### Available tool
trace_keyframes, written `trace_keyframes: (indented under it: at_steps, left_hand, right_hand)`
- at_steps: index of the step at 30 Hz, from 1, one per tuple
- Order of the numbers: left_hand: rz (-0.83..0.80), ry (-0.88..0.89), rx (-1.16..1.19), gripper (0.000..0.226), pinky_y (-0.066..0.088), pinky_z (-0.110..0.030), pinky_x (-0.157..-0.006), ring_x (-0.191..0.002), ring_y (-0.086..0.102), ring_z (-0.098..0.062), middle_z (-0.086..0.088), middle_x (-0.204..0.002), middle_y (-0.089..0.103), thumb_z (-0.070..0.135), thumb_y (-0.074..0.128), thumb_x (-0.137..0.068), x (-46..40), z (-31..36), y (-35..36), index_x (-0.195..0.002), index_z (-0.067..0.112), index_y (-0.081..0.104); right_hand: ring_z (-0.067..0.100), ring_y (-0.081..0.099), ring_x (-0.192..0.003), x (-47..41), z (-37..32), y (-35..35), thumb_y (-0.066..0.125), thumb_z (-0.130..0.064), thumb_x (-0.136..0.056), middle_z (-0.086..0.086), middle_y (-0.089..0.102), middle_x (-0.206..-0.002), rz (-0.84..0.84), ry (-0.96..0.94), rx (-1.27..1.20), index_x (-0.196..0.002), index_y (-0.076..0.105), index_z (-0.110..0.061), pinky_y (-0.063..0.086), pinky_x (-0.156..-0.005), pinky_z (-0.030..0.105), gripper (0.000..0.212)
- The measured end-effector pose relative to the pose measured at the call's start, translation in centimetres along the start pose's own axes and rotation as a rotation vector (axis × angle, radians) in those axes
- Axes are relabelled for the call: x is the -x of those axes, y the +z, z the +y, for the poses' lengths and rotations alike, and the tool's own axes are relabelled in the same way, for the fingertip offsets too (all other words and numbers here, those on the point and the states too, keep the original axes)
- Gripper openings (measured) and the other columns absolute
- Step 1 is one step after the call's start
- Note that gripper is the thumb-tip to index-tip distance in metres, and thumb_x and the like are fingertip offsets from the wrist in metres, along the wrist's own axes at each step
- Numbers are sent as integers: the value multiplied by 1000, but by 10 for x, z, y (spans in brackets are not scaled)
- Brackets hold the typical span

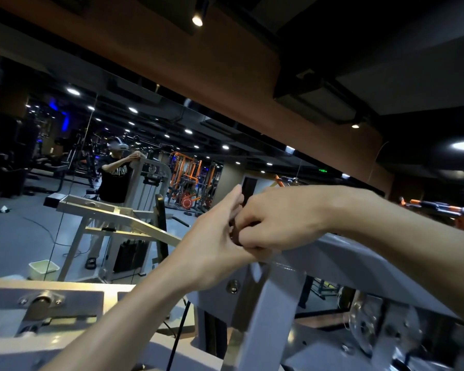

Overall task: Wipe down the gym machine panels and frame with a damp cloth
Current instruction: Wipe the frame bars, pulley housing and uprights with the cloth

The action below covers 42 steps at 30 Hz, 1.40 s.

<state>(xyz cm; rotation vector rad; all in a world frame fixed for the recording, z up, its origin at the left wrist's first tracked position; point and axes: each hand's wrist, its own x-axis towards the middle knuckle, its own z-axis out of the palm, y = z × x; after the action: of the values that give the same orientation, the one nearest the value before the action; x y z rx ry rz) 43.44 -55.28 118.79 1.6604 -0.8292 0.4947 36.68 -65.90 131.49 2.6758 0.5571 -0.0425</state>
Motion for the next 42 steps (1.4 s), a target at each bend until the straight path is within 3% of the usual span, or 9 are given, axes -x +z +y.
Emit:
trace_keyframes:
  at_steps: [3,8,14,20,22,25,30,35,42]
  left_hand:
    - [-21,38,-28,107,46,-27,-113,-129,46,19,39,-141,49,41,92,-73,0,-1,0,-157,47,26]
    - [-33,49,18,124,48,-34,-113,-141,43,7,22,-161,39,56,88,-63,-4,-6,-2,-164,36,20]
    - [-97,52,23,121,46,-40,-116,-142,45,2,18,-156,47,65,90,-64,-6,-8,-2,-162,35,26]
    - [-69,31,4,138,41,-28,-119,-138,39,17,29,-159,38,87,80,-50,1,-1,-1,-163,41,15]
    - [-67,27,-8,135,41,-25,-118,-136,40,19,31,-157,39,86,79,-51,1,2,-1,-163,43,16]
    - [-66,21,-1,131,41,-26,-118,-134,42,19,32,-155,41,76,82,-55,-1,2,-1,-163,42,16]
    - [-90,35,-8,128,41,-24,-116,-134,43,19,36,-151,43,75,83,-60,-1,-1,-1,-163,42,16]
    - [-71,10,4,132,44,-19,-110,-131,46,19,34,-151,44,75,84,-55,-2,0,0,-163,39,18]
    - [-95,-11,50,136,44,-17,-111,-133,45,18,31,-155,42,74,89,-54,-4,-2,-3,-164,33,20]
  right_hand:
    - [14,62,-74,8,1,-4,57,-26,-89,0,71,-81,29,-28,-7,-89,75,-18,51,-68,36,19]
    - [5,61,-94,27,5,-10,68,-31,-91,-16,68,-106,43,-113,99,-121,67,-38,55,-87,31,31]
    - [-1,68,-89,45,26,-21,62,-15,-97,-16,75,-105,251,-169,-53,-117,75,-38,53,-79,19,34]
    - [-1,65,-71,75,78,-21,58,-9,-93,-17,72,-83,950,-5,-124,-113,74,-36,51,-66,19,37]
    - [-3,61,-65,76,81,-6,59,-9,-91,-15,71,-79,1025,26,-32,-116,72,-32,47,-64,13,37]
    - [-13,54,-73,72,64,24,58,-18,-92,-16,71,-93,847,-9,38,-122,65,-34,43,-77,7,35]
    - [17,63,-112,74,30,53,37,-39,-107,-10,66,-127,499,26,-42,-145,35,-45,53,-96,41,39]
    - [-1,54,-71,37,64,35,41,-30,-107,-12,65,-91,450,72,-131,-111,67,-31,48,-70,26,26]
    - [12,72,-86,2,105,18,57,-13,-99,-9,77,-99,214,36,-311,-117,76,-30,57,-86,31,31]
